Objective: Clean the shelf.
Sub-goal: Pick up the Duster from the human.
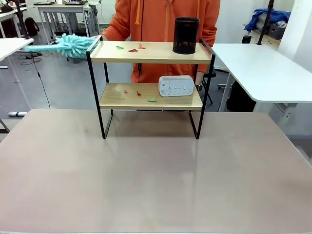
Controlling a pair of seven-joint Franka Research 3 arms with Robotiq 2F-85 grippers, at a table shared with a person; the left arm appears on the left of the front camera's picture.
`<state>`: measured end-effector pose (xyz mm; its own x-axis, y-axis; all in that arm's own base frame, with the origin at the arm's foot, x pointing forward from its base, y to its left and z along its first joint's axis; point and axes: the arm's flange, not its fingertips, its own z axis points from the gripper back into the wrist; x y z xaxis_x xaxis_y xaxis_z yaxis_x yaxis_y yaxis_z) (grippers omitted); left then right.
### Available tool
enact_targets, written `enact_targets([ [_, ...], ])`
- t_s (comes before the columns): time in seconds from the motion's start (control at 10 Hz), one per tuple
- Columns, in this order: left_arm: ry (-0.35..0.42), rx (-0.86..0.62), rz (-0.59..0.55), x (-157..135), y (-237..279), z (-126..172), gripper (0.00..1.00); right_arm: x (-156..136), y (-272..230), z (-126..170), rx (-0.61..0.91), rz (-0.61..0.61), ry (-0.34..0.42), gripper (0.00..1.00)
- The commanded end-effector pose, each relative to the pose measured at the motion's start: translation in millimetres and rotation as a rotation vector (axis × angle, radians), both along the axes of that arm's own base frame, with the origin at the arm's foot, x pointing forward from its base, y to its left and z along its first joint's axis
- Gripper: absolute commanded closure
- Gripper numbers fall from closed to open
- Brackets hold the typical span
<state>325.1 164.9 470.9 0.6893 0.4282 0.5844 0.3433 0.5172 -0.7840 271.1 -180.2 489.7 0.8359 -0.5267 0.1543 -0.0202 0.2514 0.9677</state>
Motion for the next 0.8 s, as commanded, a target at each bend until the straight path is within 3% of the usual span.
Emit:
enact_targets([
  [0.0,-0.002,-0.003,0.0,-0.2,0.5,0.8,0.0,3.3,-1.0,2.5,-0.004,0.004,-0.032,0.0],
  [0.1,0.046,-0.042,-0.064,3.1,2.2,-2.4,0.0,3.3,-1.0,2.5,-0.004,0.004,-0.032,0.0],
  [0.2,0.075,-0.125,-0.044,9.8,6.0,3.6,0.0,3.3,-1.0,2.5,-0.004,0.004,-0.032,0.0],
  [0.3,0.122,-0.187,-0.084,29.6,5.9,21.4,0.0,3.3,-1.0,2.5,-0.004,0.004,-0.032,0.0],
  [0.5,0.221,-0.237,-0.143,88.9,-3.6,50.3,0.0,3.3,-1.0,2.5,-0.004,0.004,-0.032,0.0],
  [0.7,0.309,-0.308,-0.22,140.0,-8.4,61.1,0.0,3.3,-1.0,2.5,-0.004,0.004,-0.032,0.0],
])
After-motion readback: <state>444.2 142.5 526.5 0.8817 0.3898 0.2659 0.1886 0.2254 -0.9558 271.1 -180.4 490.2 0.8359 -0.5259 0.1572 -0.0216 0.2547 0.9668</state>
